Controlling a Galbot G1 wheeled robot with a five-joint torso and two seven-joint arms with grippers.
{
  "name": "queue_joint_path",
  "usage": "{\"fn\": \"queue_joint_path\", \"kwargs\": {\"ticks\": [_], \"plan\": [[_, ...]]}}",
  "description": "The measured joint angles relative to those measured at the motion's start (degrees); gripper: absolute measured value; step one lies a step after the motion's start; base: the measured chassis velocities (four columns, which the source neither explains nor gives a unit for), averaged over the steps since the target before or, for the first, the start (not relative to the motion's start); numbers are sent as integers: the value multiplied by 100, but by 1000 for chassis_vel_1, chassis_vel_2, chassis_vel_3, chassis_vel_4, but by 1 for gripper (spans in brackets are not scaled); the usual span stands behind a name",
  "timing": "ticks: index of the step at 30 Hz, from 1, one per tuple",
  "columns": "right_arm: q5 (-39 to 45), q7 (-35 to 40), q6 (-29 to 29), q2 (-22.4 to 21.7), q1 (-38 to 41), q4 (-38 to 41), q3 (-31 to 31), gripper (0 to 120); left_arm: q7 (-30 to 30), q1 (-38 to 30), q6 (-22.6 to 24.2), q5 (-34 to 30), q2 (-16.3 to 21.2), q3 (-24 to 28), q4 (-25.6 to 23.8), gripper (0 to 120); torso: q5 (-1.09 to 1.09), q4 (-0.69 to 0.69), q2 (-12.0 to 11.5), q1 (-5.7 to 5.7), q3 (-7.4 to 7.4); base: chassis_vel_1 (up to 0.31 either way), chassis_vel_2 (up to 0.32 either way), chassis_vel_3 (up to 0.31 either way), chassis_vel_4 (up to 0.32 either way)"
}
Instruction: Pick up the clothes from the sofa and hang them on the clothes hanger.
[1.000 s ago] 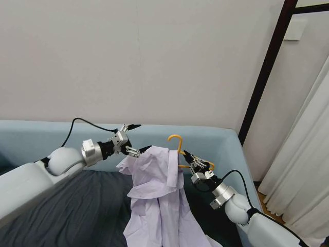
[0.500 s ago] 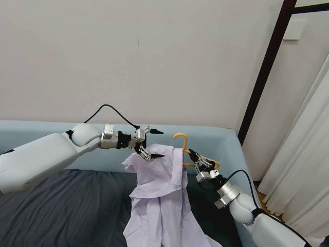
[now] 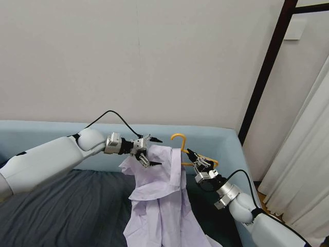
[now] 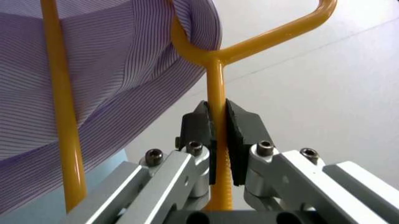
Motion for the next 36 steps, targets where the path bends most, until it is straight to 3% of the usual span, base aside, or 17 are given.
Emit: {"fn": "queue_joint_path", "kwargs": {"ticks": [3, 4, 10, 12, 18, 23, 36], "plan": [[-110, 0, 56, 14, -3, 0, -10, 5, -52, 63, -21, 12, 13, 0, 33, 86, 0, 0, 0, 0, 0, 0, 0, 0, 0], [-208, 2, 109, 21, -39, -7, -27, 5, -77, 121, -37, 10, 41, -10, 35, 77, 0, 1, 0, 0, 0, 0, 0, 0, 0], [-283, 13, 145, 58, -154, -70, -96, 5, -91, 235, -64, 17, 102, -72, -35, 63, 1, 0, 0, 0, 0, 0, 0, 0, 0], [-311, 18, 145, 98, -197, -96, -105, 5, -107, 337, -86, 63, 104, -156, -41, 50, 0, 0, 0, -1, 0, 0, 0, 0, 0], [-358, 36, 146, 113, -177, -105, -107, 5, -67, 475, -87, 148, 162, -174, -163, 34, 0, 0, 0, 0, 0, 0, 0, 0, 0], [-400, 58, 148, 109, -105, -100, -107, 5, -47, 589, -108, 163, 209, -183, -203, 10, 0, 1, 0, 0, 0, 0, 0, 0, 0], [-321, 46, 67, 96, -141, 3, -150, 5, -70, 807, -231, 111, 248, -378, -187, 6, 0, 0, 0, -1, 0, 0, 0, 0, 0]]}}
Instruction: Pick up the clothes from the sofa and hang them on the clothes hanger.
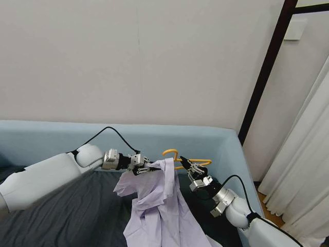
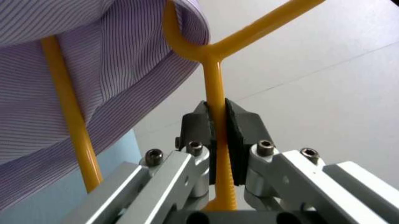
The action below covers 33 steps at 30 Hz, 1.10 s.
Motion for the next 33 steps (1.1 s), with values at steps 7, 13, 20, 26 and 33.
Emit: {"fn": "queue_joint_path", "kwargs": {"ticks": [7, 13, 20, 26, 33], "plan": [[536, -248, -50, -128, -133, 222, -39, 22, 30, 155, -12, -121, -15, -179, 171, 6, 0, 0, 0, 0, 0, 0, 0, 0, 0], [1272, -422, 52, -311, -485, 498, 55, 45, 140, 151, -234, -264, -127, -231, 671, 1, 0, 0, 0, 0, 0, 0, 0, 0, 0], [2023, -816, 187, -562, -1101, 1070, 412, 70, 157, 449, -229, -366, 19, -438, 640, 1, -1, -1, 0, 0, 0, 0, 0, 0, 0], [2704, -991, 86, -700, -1503, 1171, 512, 93, 153, 1302, -133, -397, 501, -1353, 297, 1, -1, -1, 0, 0, 0, 0, 0, 0, 0], [3602, -954, -535, -674, -1480, 773, 344, 100, 121, 2730, -72, -388, 1092, -2325, -159, 1, -2, 4, 0, -1, 0, 0, 0, 0, 0]]}}
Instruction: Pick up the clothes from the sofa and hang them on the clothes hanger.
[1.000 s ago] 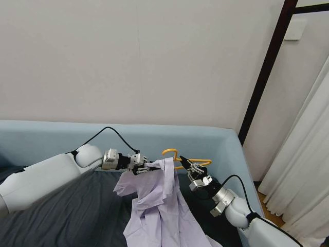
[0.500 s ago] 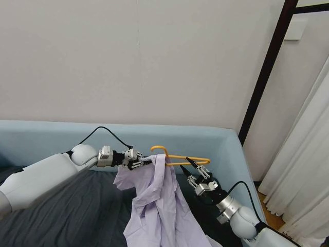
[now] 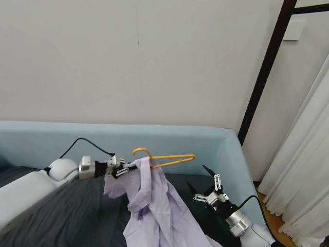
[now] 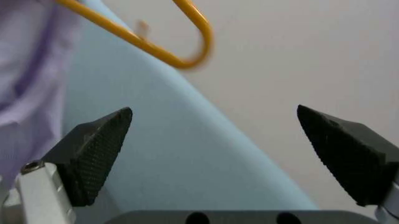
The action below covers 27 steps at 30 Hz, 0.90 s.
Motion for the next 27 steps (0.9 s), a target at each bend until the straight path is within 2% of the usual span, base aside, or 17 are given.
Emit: {"fn": "queue_joint_path", "kwargs": {"ticks": [6, 9, 13, 18, 27], "plan": [[858, -38, -739, -2, -34, 53, -288, 100, 2, 708, -56, 26, 392, -379, -291, 1, 2, -5, 0, 0, 1, 0, 0, 0, 0], [1051, -53, -920, 9, -156, 198, -310, 100, 2, 948, -76, 26, 458, -547, -353, 1, 3, -4, 0, 0, 0, 0, 0, 0, 0], [848, -80, -931, 32, -374, 284, -189, 100, -6, 1128, -122, 30, 404, -659, -343, 1, 3, -2, 0, 0, 0, 0, 0, 0, 0], [209, -174, -901, -26, -753, 387, -92, 100, -64, 1150, -134, 28, 165, -689, -220, 1, 2, -6, 0, 0, 1, 0, 0, 0, 0], [467, -148, -1305, 34, -639, 142, -635, 100, -13, 1135, -144, -54, 154, -688, -181, 1, 2, -4, 0, 0, 0, 0, 0, 0, 0]]}}
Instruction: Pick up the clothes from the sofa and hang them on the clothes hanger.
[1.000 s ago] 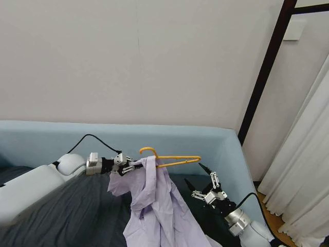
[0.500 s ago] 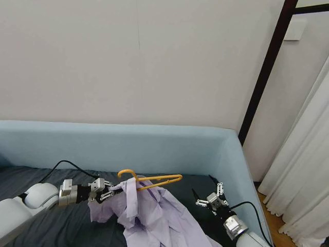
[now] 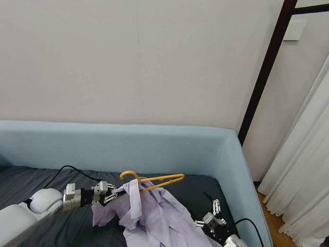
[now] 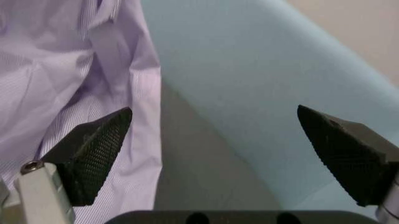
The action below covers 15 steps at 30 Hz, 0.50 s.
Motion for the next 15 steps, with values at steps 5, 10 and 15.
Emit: {"fn": "queue_joint_path", "kwargs": {"ticks": [5, 10, 15], "plan": [[137, 14, -75, 155, 246, -331, -253, 100, 26, 33, -5, -10, 14, 12, 14, 1, 0, 1, 0, 0, 1, 0, 0, 0, 0], [184, 29, -165, 540, 703, -964, -756, 100, 36, 61, -8, -10, 4, 46, 110, 1, 0, 2, -1, 0, 1, 0, 0, 0, 0], [143, 41, -202, 986, 1037, -1599, -1076, 100, 38, 38, -9, -52, 76, 87, 104, 1, 0, 1, -1, 1, 1, 0, 0, 0, 0]]}}
